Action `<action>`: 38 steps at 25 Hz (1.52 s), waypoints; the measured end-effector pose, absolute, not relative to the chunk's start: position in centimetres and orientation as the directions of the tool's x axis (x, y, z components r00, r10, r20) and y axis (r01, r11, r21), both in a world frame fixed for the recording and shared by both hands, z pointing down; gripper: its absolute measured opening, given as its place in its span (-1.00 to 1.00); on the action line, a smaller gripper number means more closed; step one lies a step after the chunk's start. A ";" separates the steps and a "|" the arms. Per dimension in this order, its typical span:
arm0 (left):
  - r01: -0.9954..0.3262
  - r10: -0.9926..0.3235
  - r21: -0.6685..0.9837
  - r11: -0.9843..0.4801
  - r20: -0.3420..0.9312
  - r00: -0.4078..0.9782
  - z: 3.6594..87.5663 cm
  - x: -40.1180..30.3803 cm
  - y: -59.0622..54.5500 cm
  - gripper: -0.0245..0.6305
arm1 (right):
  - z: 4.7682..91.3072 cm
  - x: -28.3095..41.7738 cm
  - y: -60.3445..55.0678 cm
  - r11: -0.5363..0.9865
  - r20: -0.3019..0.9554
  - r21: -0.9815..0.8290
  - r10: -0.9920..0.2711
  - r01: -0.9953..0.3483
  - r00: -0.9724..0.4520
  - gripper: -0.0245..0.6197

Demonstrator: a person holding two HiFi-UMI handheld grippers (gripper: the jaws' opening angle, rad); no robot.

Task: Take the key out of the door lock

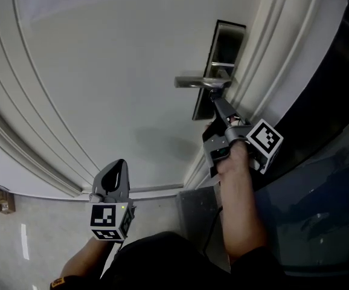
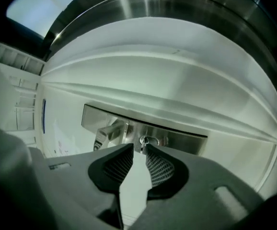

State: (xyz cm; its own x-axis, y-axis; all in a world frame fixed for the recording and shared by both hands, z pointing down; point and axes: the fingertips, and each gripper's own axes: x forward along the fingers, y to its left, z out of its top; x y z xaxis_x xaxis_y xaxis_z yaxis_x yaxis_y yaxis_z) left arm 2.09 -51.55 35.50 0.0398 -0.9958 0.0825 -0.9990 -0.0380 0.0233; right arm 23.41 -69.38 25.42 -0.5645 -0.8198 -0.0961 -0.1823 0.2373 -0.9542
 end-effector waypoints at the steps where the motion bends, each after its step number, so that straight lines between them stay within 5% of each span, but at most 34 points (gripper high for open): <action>1: -0.999 -0.996 0.022 -0.035 0.086 0.037 35.6 2.1 -51.8 -0.87 | 25.2 23.4 -69.9 0.229 -0.099 -0.960 -0.821 -0.164 -0.563 -0.73; 22: -0.998 -0.993 0.032 -0.060 0.096 0.063 36.5 2.8 -50.4 -0.87 | 25.3 22.5 -70.0 0.065 -0.061 -0.998 -0.839 0.012 -0.540 -0.92; 34: -0.993 -0.991 0.055 -0.100 0.078 0.104 36.6 3.6 -50.0 -0.87 | 26.1 23.4 -64.6 0.117 -0.075 -0.992 -0.831 -0.042 -0.551 -0.92; 38: -0.989 -0.989 0.069 -0.129 0.063 0.133 36.7 4.0 -49.1 -0.87 | 25.9 22.8 -61.5 0.235 -0.092 -0.955 -0.816 -0.182 -0.570 -0.92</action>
State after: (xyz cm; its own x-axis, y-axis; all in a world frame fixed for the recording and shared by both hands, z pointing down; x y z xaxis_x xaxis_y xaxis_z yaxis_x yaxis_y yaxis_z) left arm 3.97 -49.08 36.68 0.1329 -0.9891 0.0631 -0.9893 -0.1285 0.0695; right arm 22.81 -61.47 25.88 -0.5700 -0.8164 -0.0923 -0.1822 0.2351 -0.9547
